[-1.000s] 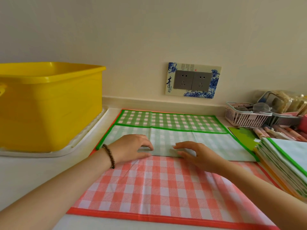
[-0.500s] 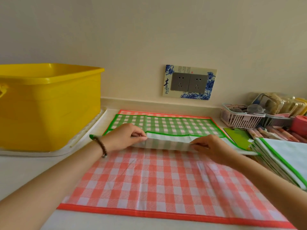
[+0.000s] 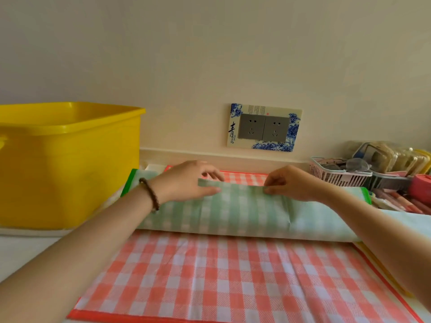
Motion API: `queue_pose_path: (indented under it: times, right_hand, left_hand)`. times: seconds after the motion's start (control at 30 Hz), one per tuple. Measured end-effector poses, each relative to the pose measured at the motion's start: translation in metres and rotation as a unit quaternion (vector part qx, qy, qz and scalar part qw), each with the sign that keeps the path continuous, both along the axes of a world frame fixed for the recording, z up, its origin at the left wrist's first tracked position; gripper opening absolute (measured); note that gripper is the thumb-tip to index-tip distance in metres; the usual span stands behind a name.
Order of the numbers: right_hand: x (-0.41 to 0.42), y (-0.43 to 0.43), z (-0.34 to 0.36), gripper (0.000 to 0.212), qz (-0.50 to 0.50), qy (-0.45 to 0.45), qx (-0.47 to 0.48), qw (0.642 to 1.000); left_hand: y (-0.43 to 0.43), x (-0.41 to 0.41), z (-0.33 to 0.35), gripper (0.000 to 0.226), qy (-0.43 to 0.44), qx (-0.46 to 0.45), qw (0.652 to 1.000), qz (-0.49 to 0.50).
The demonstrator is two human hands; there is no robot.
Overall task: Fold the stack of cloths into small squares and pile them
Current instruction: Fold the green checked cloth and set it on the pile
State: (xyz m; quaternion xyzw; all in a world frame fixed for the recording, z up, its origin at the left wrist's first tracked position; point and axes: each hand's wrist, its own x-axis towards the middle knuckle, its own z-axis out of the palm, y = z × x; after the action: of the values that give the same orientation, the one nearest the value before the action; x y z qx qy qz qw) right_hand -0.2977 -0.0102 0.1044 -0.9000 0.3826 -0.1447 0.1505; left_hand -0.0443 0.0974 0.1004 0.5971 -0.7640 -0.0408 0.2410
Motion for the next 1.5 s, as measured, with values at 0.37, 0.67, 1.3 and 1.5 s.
queue_pose_path:
  times: [0.37, 0.67, 1.3, 1.5]
  right_hand:
    - [0.042, -0.059, -0.077, 0.019, -0.099, 0.044, -0.022, 0.994]
    - [0.054, -0.059, -0.094, 0.036, -0.124, 0.065, -0.085, 0.986]
    - [0.043, -0.012, -0.125, 0.059, -0.119, 0.103, -0.012, 0.987]
    - [-0.018, -0.032, -0.122, 0.059, -0.166, 0.118, 0.0, 0.979]
  left_hand:
    - [-0.022, -0.019, -0.074, 0.062, -0.114, 0.151, 0.981, 0.046]
    - [-0.039, -0.009, -0.102, 0.069, -0.128, 0.135, 0.981, 0.061]
    - [-0.044, -0.007, -0.115, 0.071, -0.13, 0.173, 0.973, 0.083]
    - [-0.044, -0.006, -0.115, 0.073, -0.13, 0.175, 0.972, 0.089]
